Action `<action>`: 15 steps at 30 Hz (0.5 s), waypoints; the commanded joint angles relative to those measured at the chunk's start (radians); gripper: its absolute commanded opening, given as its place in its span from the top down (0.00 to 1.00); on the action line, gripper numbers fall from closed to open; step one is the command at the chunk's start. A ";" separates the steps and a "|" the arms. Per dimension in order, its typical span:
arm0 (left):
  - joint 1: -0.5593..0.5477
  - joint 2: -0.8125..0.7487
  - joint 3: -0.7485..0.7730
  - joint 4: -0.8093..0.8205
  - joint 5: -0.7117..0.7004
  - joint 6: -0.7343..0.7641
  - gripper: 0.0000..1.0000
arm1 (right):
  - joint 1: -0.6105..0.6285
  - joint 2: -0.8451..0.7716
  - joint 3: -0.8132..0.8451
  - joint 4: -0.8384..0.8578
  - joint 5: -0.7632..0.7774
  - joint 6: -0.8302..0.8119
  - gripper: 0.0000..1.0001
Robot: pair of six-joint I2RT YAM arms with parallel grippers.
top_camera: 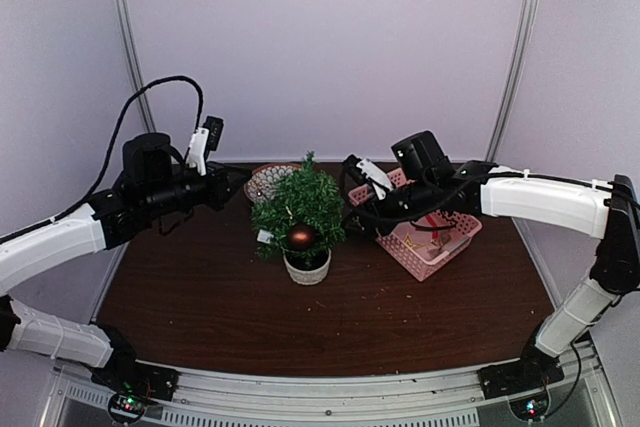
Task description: Decorate the small christmas tree
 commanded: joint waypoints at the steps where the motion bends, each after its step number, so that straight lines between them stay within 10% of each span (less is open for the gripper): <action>1: 0.004 0.036 0.046 -0.022 0.032 0.014 1.00 | 0.000 0.013 0.001 0.006 -0.009 -0.008 0.39; 15: 0.004 0.134 0.061 -0.039 0.090 0.003 1.00 | -0.001 0.058 0.009 0.018 -0.035 -0.016 0.39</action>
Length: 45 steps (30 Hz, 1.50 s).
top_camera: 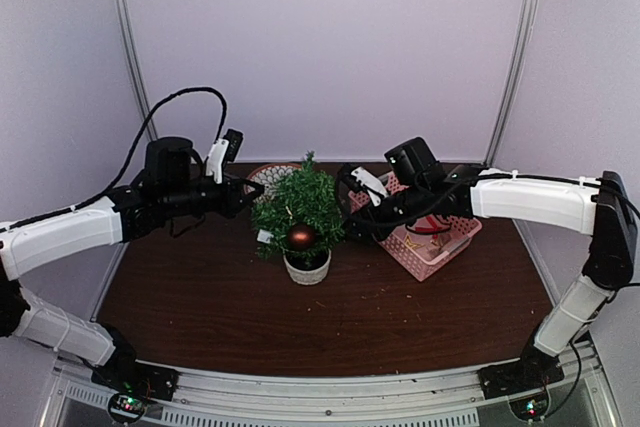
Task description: Decorate the small christmas tree
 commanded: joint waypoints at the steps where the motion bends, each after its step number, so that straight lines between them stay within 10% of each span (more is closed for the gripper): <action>1: 0.004 0.016 0.036 0.010 0.025 0.003 1.00 | 0.000 0.007 0.010 0.016 -0.015 -0.013 0.39; 30: 0.003 0.048 0.084 -0.072 0.065 0.025 1.00 | 0.000 -0.029 0.013 -0.008 -0.020 -0.034 0.39; 45: 0.004 -0.089 0.096 -0.131 -0.020 0.040 0.56 | -0.039 -0.045 0.046 -0.035 -0.028 -0.080 0.37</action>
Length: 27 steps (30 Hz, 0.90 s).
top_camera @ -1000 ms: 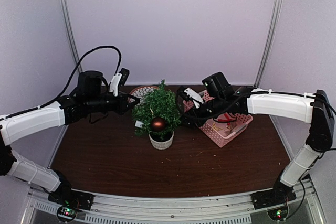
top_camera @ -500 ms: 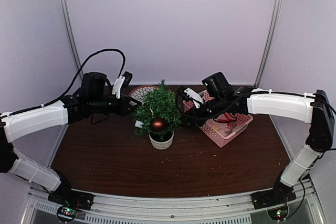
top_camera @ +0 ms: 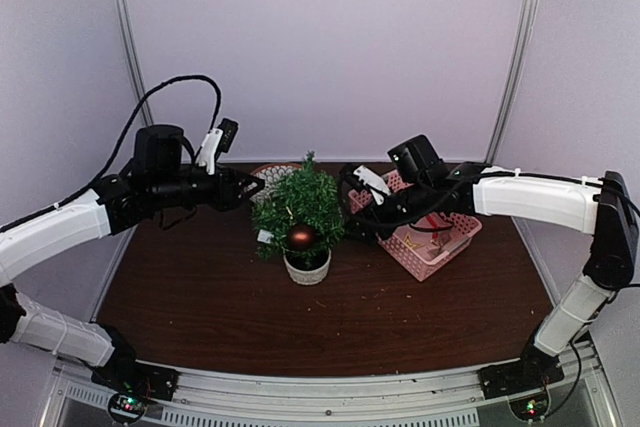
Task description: Decorate the small christmas tree
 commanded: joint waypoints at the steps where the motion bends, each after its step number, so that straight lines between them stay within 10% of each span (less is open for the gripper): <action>1: 0.004 -0.066 -0.003 0.008 -0.061 0.003 0.55 | -0.032 -0.042 0.043 -0.016 -0.018 -0.021 0.37; 27: -0.037 -0.266 -0.458 0.100 -0.053 -0.154 0.63 | -0.147 0.129 0.202 -0.034 -0.088 -0.003 0.40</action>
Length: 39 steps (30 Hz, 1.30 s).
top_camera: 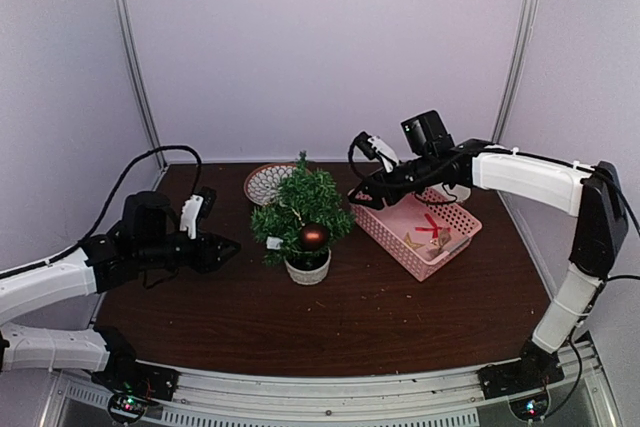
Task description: Decorate the small christmas tree
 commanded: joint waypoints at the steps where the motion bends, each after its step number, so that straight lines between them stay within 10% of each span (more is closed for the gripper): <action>1: -0.036 0.015 -0.041 0.106 0.033 -0.045 0.63 | -0.002 0.061 0.050 -0.007 -0.012 0.001 0.40; 39: -0.046 0.315 0.049 0.328 -0.076 -0.107 0.66 | 0.125 0.040 -0.101 0.046 -0.170 -0.023 0.44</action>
